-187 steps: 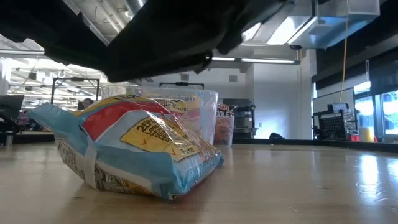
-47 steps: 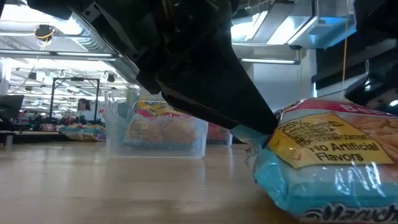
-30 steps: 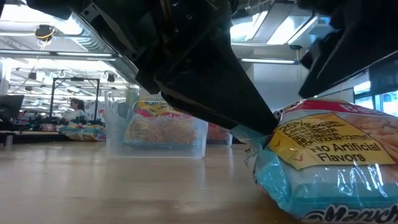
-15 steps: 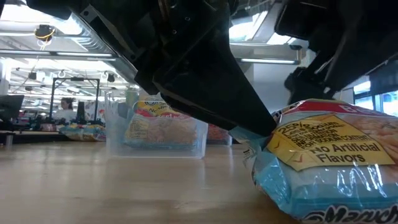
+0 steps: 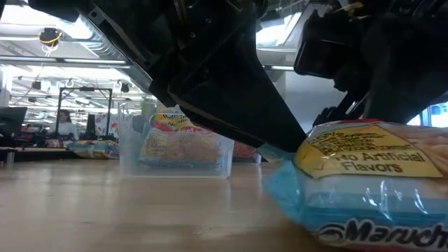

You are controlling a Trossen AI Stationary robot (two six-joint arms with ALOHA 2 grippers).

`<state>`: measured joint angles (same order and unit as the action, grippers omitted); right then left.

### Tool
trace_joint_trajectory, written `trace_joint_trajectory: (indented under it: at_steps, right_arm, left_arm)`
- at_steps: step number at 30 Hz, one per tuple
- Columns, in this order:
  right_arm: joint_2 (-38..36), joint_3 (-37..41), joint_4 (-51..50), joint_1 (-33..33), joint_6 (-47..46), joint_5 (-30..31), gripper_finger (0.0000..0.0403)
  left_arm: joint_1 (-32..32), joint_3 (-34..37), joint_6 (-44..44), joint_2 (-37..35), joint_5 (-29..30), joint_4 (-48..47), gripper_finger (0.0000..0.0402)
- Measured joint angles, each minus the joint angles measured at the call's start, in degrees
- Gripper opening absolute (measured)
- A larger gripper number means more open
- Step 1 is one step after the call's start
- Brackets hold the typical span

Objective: Sort Maruchan noodles
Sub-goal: Put the bottom blue noodle pack into the bottom transparent bin

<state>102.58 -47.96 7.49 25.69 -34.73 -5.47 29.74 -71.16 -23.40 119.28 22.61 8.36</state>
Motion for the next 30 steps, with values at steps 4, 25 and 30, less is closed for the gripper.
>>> trace_joint_trajectory:
  at_steps: [4,25,30]
  right_arm:
    - [0.57,-0.03,0.13,0.0,-0.38,-0.76,0.036]
    - [0.72,0.15,1.02,0.17,2.16,-1.09,0.0132]
    - [0.77,0.17,1.91,0.17,3.3,-1.2,0.0094]
  left_arm:
    - [0.0,0.0,-0.02,0.0,0.05,0.01,0.0168]
    - [0.36,0.04,-0.12,-1.33,0.2,-2.3,0.0168]
    - [2.08,0.04,-1.23,-4.89,1.14,-7.49,0.0168]
